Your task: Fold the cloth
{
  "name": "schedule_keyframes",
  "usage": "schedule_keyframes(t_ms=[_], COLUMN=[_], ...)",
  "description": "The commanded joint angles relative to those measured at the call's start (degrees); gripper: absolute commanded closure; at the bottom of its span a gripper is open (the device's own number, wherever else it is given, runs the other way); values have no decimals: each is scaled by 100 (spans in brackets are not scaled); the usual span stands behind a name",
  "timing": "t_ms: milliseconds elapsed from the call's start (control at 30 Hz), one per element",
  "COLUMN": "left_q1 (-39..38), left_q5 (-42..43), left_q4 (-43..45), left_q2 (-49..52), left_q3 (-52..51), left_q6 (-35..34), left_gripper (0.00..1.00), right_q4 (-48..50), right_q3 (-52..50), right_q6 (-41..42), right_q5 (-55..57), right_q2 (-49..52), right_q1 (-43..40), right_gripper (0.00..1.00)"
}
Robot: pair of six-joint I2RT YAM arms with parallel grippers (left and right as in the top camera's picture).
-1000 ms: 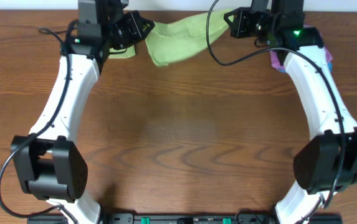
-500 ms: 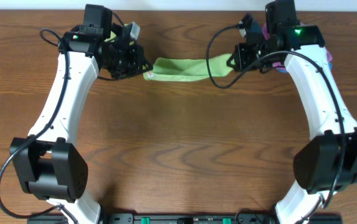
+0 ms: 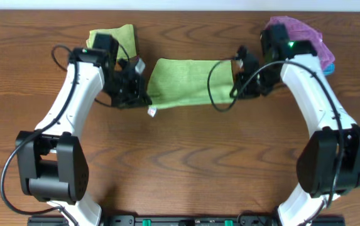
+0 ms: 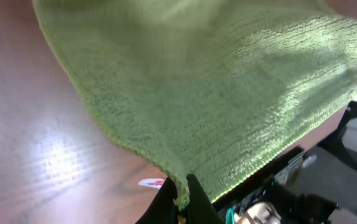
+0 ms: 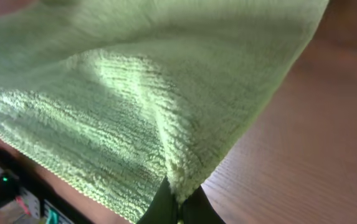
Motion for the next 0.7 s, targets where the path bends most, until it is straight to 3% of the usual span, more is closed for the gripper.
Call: schedule_keyframes(t_ms=[0,333,667], left_q1=[-81,-861,-813], left_q5=[129,269,225], left_q4=[26,319,330], left_q2=[17,17,-2], left_q3=[-431,-1410,-1414], left_q6=[168,144,155], left_gripper=[94,94,94], right_q4=[232,721,1058], right_q3=[-691,-2562,-2892], right_q6=[-111,188,577], right_q5=[-63,-57,402], right_q2=[-476,-1331,-1989], right_q1=[70,70,57], right_gripper=[98,99,98])
